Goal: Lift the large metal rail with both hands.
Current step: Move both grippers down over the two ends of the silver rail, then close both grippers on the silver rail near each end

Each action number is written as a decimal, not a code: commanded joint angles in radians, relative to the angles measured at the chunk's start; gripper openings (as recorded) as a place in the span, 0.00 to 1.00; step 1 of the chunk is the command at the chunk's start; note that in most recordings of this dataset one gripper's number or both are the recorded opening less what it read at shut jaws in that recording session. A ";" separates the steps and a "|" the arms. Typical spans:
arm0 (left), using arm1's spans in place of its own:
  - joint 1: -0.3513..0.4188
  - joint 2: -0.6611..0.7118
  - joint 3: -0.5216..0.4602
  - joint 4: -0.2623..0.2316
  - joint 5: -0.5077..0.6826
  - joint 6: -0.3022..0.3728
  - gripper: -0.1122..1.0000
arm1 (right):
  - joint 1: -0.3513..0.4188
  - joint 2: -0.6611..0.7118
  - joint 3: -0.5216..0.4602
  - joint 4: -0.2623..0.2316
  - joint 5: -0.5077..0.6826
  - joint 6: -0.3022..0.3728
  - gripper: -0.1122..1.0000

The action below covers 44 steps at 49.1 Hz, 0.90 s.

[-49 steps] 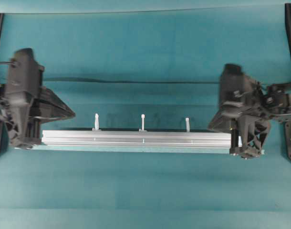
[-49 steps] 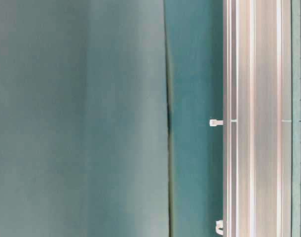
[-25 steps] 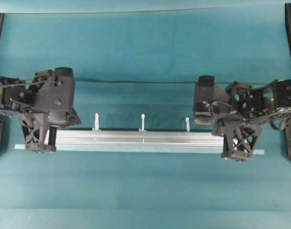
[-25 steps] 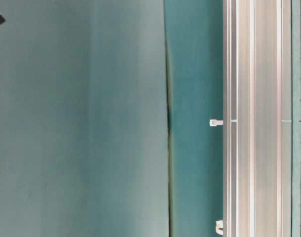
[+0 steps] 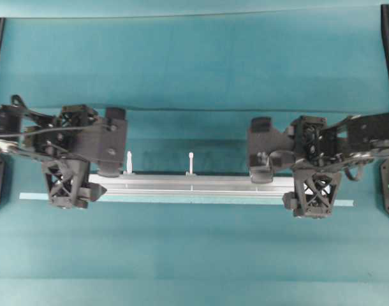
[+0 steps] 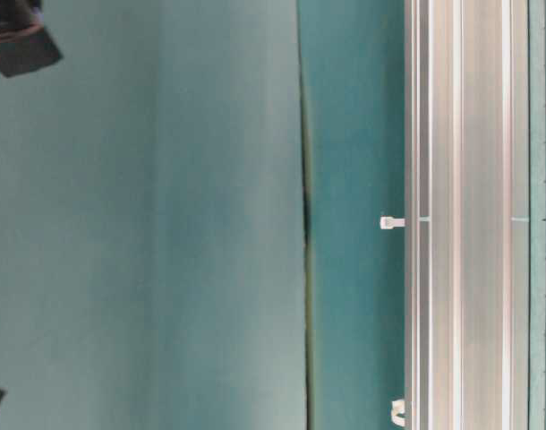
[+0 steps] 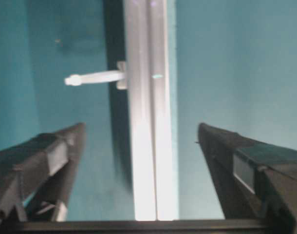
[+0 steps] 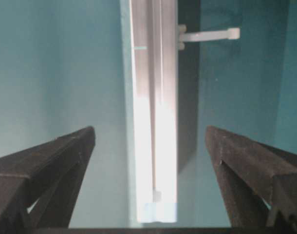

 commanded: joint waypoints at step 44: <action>0.017 0.198 0.078 0.002 -0.202 -0.069 0.99 | 0.003 0.130 0.104 -0.018 -0.262 -0.025 0.97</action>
